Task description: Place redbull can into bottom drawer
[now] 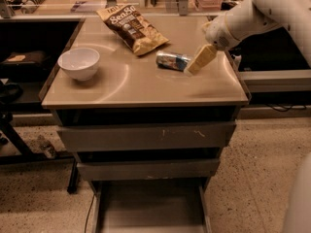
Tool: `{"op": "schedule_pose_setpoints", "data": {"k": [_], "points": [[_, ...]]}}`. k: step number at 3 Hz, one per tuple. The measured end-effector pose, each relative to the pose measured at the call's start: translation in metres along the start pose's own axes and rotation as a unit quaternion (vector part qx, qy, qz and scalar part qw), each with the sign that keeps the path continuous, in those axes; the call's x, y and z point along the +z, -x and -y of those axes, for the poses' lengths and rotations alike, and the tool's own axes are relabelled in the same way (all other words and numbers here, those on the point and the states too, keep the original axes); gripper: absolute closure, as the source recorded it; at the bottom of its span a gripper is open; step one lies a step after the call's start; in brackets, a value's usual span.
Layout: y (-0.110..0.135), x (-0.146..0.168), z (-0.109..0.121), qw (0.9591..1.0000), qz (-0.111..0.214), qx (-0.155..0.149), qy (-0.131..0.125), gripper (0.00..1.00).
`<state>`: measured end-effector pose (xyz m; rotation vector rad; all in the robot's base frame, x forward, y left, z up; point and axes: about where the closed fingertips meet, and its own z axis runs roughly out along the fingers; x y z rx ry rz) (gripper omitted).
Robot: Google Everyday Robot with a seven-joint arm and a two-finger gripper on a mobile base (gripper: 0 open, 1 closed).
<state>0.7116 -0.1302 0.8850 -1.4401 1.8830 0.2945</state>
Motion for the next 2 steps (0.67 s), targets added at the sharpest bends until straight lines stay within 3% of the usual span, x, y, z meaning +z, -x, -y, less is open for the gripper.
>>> {"op": "schedule_pose_setpoints", "data": {"k": [1,2], "points": [[0.005,0.016,0.003,0.9980,0.040,0.031,0.039,0.00],[0.010,0.036,-0.002,0.9933,0.062,0.056,0.079,0.00]]}}
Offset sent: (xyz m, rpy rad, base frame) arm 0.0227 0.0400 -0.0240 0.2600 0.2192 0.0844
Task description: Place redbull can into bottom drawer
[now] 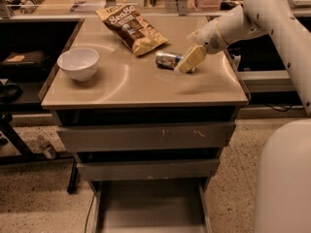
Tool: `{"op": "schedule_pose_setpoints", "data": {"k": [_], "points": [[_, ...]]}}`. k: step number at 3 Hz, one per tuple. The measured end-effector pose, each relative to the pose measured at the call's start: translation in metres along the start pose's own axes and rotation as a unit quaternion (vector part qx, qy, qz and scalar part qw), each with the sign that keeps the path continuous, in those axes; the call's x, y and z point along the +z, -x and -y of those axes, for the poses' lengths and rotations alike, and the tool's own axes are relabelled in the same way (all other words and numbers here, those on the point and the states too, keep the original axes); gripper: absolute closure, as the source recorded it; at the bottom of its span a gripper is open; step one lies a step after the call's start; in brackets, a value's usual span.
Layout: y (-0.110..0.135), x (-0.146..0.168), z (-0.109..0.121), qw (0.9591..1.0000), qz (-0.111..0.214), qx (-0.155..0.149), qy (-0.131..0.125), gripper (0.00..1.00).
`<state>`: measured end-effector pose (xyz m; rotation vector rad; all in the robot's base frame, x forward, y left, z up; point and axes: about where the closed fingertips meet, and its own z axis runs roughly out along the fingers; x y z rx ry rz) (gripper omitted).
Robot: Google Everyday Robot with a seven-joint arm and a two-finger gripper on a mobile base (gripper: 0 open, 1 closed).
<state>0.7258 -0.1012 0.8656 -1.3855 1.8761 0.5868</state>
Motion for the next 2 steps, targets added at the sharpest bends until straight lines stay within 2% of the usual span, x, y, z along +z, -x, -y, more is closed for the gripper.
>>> {"op": "schedule_pose_setpoints", "data": {"k": [1,2], "points": [[0.002,0.023,-0.004,0.9994,0.003,0.015,0.031,0.00],[0.001,0.039,-0.005,0.9992,-0.022,0.013,0.030,0.00]]}}
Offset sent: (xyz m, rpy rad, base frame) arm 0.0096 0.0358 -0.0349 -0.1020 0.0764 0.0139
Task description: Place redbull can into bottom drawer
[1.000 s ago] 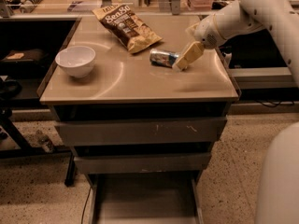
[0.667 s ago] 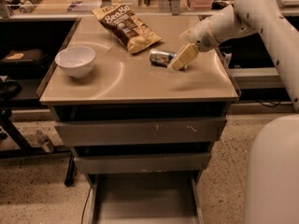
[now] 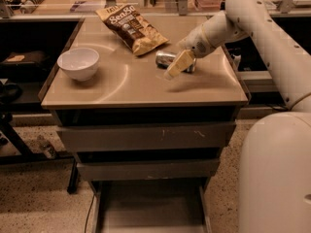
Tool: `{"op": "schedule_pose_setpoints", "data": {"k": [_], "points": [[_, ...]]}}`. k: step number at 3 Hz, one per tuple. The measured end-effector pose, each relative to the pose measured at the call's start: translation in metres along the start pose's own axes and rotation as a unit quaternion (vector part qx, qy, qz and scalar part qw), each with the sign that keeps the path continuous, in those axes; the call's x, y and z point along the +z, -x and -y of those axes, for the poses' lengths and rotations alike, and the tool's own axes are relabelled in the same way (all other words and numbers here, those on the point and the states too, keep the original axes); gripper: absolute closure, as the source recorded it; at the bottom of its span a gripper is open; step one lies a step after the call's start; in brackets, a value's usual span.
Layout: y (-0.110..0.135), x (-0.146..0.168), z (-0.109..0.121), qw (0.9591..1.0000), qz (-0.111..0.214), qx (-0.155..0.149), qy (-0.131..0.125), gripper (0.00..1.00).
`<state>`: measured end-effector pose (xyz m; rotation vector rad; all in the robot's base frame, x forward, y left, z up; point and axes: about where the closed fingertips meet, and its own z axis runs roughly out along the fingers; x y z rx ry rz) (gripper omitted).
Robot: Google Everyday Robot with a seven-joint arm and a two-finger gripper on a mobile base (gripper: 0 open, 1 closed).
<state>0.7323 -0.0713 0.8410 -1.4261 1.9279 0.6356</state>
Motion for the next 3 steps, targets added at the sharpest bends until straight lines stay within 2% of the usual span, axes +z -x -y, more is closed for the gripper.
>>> {"op": "schedule_pose_setpoints", "data": {"k": [1,2,3], "points": [[-0.0003,0.0008,0.0001,1.0000,-0.001,0.000,0.000,0.00],[-0.0003,0.0010,0.0000,1.0000,-0.001,0.000,0.000,0.19],[-0.0003,0.0010,0.0000,1.0000,-0.001,0.000,0.000,0.42]]}}
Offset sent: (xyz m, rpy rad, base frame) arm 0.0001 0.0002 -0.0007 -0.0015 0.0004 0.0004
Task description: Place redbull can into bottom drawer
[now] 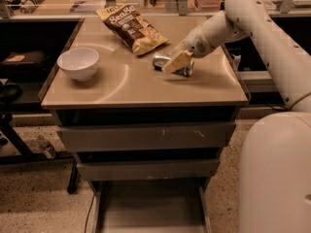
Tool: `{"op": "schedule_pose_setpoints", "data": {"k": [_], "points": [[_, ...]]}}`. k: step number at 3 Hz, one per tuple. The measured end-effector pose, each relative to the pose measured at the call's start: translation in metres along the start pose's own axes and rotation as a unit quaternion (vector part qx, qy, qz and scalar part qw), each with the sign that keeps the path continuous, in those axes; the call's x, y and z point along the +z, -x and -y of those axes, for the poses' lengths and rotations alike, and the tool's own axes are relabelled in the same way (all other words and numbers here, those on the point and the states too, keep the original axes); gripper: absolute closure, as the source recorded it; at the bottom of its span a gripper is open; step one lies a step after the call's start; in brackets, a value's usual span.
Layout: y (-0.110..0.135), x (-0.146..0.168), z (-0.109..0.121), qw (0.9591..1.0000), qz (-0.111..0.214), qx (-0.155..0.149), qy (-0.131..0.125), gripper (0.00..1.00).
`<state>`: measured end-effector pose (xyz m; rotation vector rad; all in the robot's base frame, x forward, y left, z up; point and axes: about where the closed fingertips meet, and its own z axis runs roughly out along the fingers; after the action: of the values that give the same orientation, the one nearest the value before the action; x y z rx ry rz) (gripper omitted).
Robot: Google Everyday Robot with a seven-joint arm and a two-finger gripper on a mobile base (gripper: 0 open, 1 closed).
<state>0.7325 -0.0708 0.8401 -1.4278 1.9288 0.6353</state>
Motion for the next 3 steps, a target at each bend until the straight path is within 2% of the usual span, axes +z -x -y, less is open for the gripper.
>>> {"op": "schedule_pose_setpoints", "data": {"k": [2,3], "points": [[0.0000,0.0001,0.0000,1.0000,0.000,0.000,0.000,0.89],[0.0000,0.0002,0.0000,1.0000,0.000,0.000,0.000,1.00]]}}
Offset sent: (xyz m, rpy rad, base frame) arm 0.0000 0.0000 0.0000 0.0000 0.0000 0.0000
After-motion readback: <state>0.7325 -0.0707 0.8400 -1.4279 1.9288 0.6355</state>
